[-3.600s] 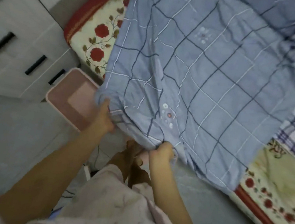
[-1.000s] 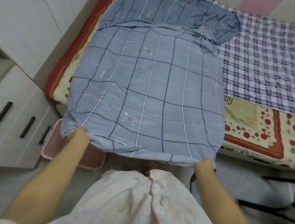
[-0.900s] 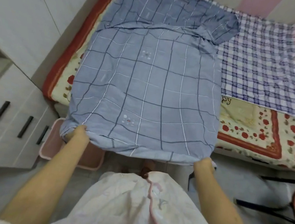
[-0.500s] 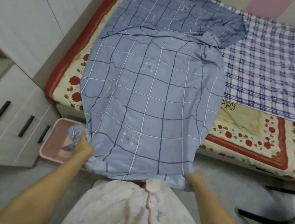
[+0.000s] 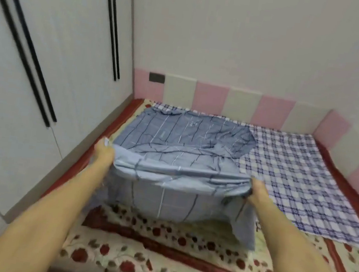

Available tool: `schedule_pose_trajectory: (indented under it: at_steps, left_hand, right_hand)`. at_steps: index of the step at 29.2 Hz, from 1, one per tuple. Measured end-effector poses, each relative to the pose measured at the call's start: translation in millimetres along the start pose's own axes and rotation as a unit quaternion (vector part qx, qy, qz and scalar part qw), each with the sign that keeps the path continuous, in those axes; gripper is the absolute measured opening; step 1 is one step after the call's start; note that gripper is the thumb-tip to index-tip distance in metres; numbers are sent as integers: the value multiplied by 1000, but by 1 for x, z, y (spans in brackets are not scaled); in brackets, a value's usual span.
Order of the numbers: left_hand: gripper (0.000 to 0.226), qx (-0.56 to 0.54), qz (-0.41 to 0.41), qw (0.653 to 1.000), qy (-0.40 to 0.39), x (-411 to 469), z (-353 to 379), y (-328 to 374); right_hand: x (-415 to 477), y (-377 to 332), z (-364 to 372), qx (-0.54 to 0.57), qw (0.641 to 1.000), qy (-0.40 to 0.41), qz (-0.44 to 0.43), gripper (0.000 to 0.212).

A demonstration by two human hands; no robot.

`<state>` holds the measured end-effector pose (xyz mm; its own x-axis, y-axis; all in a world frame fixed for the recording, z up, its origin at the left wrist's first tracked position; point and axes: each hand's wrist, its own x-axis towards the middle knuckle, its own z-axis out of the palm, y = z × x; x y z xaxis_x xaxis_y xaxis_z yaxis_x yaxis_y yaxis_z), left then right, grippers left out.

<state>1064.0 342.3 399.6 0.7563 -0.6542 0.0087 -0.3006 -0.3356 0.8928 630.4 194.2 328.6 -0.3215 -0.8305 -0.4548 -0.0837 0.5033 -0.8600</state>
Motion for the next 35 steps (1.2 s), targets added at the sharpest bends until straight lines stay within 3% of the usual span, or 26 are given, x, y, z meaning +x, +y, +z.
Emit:
schedule_pose_trajectory:
  at_steps: [2, 4, 7, 10, 16, 20, 24, 28, 35]
  left_hand:
    - [38, -90, 88, 989, 79, 43, -23, 88]
    - [45, -130, 154, 972, 118, 64, -44, 141]
    - [49, -127, 208, 949, 198, 72, -68, 166]
    - [53, -128, 229, 927, 267, 61, -82, 159]
    - [47, -119, 151, 962, 197, 32, -69, 87]
    - [12, -74, 80, 987, 121, 14, -63, 23]
    - [19, -29, 41, 996, 67, -3, -58, -19]
    - [4, 31, 2, 999, 14, -29, -59, -67]
    - [66, 153, -12, 987, -56, -71, -56, -149]
  right_hand:
    - [-33, -130, 6, -27, 984, 59, -164, 23]
    - [-80, -210, 12, -55, 935, 123, -327, 37]
    - [-131, -252, 7, -31, 897, 179, -404, 49]
    - [-152, -244, 5, 57, 851, 214, -476, 45]
    - [-150, -156, 9, 66, 876, 209, -430, 39]
    - [-138, -61, 20, 7, 920, 231, -316, 34]
    - [-130, 5, 16, -69, 934, 222, -270, 23]
    - [-143, 60, 3, -189, 931, 192, -245, 20]
    - [-171, 129, -17, -270, 921, 141, -245, 11]
